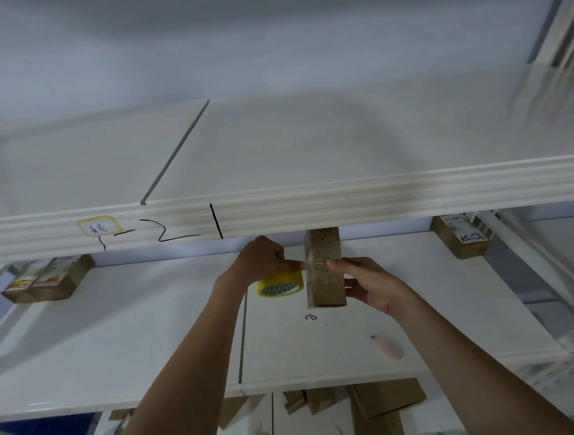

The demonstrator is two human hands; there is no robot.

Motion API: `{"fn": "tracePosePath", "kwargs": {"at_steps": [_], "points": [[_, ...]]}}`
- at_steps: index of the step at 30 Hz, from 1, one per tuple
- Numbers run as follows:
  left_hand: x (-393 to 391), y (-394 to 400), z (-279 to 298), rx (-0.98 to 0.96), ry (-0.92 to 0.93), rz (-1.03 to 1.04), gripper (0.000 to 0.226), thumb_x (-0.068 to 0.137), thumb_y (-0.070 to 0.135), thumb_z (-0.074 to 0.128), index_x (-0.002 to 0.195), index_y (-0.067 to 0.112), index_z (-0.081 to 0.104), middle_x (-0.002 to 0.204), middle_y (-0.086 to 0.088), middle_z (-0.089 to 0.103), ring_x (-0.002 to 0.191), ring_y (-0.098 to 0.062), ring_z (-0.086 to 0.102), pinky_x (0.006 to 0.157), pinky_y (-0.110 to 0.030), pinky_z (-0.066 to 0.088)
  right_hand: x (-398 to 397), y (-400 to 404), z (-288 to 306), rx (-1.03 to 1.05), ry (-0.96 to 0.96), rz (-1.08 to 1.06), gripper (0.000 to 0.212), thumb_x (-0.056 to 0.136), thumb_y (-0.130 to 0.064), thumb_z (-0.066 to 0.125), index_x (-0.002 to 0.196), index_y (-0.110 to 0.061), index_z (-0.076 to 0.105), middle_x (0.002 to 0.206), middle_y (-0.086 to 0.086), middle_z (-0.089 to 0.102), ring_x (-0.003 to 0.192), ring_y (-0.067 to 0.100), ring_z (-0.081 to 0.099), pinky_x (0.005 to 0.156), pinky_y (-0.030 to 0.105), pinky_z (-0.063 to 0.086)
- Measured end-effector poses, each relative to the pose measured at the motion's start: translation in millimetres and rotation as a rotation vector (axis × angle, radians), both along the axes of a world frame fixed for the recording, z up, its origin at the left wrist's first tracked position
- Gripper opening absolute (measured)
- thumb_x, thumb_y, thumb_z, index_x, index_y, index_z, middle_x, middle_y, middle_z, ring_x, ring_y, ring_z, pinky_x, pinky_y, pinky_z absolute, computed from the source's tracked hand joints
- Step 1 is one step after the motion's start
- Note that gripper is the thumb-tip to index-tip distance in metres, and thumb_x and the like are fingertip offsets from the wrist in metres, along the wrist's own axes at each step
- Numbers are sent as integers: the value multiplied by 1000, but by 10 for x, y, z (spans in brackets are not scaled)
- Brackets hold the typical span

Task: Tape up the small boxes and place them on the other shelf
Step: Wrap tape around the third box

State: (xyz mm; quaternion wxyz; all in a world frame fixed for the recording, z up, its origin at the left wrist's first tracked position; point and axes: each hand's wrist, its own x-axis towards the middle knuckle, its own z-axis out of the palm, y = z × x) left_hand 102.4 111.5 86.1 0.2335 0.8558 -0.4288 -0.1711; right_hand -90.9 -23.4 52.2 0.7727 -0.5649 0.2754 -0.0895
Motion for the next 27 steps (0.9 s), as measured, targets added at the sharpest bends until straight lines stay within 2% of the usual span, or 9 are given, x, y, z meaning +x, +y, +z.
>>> {"fn": "tracePosePath", "kwargs": {"at_steps": [3,6,10,13,16,17,21,24,27], "points": [[-18,-22,2,-12,11,-1,51,70,55,83,51,18,53,52,5,52,53,-8,51,56,-22,42,2,16,3,23,-24,3,37,89,-19,72,123,-5,68,115,15,73,107,33,69,102,46,52],[-14,-27,-5,-24,9,-3,52,68,55,84,51,18,53,51,6,51,52,-9,51,57,-24,42,-10,9,13,88,-41,-1,54,81,-20,78,130,-5,62,118,18,72,106,33,70,98,45,54],[-82,-41,44,-4,-76,6,53,70,59,81,53,19,51,55,5,52,56,-9,52,59,-25,43,40,57,64,109,-57,17,44,89,-27,72,126,-4,65,122,19,70,114,32,67,104,48,50],[-147,-87,92,43,-158,-5,49,73,59,78,56,20,53,59,5,52,64,-12,56,62,-25,45,146,156,115,-51,52,5,56,75,-42,85,120,-15,66,114,7,74,108,24,70,99,43,54],[-180,-117,69,83,-183,-2,49,73,59,77,56,20,54,60,4,52,64,-13,56,62,-25,46,232,189,129,-341,178,-40,29,78,-31,84,102,-20,72,101,1,75,99,19,69,84,31,56],[-182,-116,62,81,-174,11,49,73,60,76,55,20,54,59,4,53,62,-13,55,61,-25,46,248,168,130,-373,204,-64,23,80,-26,82,99,-19,71,100,2,74,98,19,68,82,31,55],[-152,-77,49,90,-14,-39,44,85,57,67,62,19,60,62,3,56,64,-16,56,63,-24,43,276,90,97,-351,250,-148,18,82,-18,77,98,-11,71,102,8,74,97,22,69,89,38,57],[-93,7,45,97,107,-90,40,80,56,74,62,22,60,63,5,56,61,-11,53,62,-23,40,266,73,91,-318,229,-165,11,83,-15,76,92,-14,70,99,7,74,93,20,69,85,34,57],[1,71,6,60,170,-79,46,77,51,80,62,15,56,61,1,47,60,-14,44,60,-26,34,245,22,80,-307,232,-146,17,80,-13,78,95,-12,71,98,8,75,93,21,71,88,37,58]]}}
